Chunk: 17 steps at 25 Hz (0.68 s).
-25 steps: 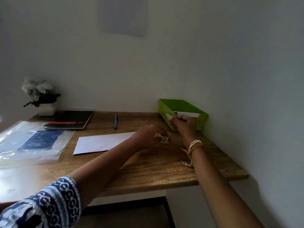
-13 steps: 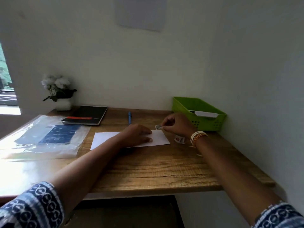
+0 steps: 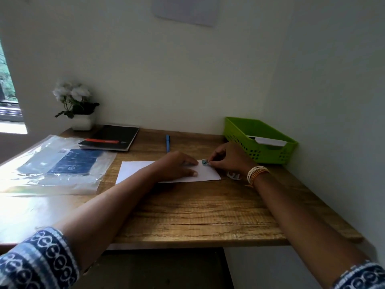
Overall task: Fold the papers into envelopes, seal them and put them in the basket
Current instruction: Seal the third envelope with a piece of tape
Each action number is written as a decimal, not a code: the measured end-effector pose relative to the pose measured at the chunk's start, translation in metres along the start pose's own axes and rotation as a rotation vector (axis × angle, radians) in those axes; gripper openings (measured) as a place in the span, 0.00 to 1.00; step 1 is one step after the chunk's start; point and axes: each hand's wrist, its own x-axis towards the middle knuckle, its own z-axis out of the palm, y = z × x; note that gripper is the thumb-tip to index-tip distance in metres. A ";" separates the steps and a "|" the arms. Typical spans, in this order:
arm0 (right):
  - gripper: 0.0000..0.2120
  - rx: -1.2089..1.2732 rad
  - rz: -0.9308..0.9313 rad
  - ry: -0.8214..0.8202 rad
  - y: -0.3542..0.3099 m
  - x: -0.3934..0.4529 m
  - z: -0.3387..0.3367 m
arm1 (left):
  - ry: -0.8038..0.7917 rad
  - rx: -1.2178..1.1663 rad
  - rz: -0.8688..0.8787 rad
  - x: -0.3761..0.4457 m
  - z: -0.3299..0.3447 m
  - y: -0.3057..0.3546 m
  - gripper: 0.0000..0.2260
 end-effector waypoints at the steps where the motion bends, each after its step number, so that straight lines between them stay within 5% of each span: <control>1: 0.03 0.001 -0.002 -0.006 0.000 0.000 0.000 | -0.008 0.001 0.002 0.000 0.000 0.000 0.20; 17: 0.07 -0.087 0.029 -0.033 -0.003 -0.005 -0.004 | -0.144 0.040 0.031 0.005 0.000 -0.001 0.16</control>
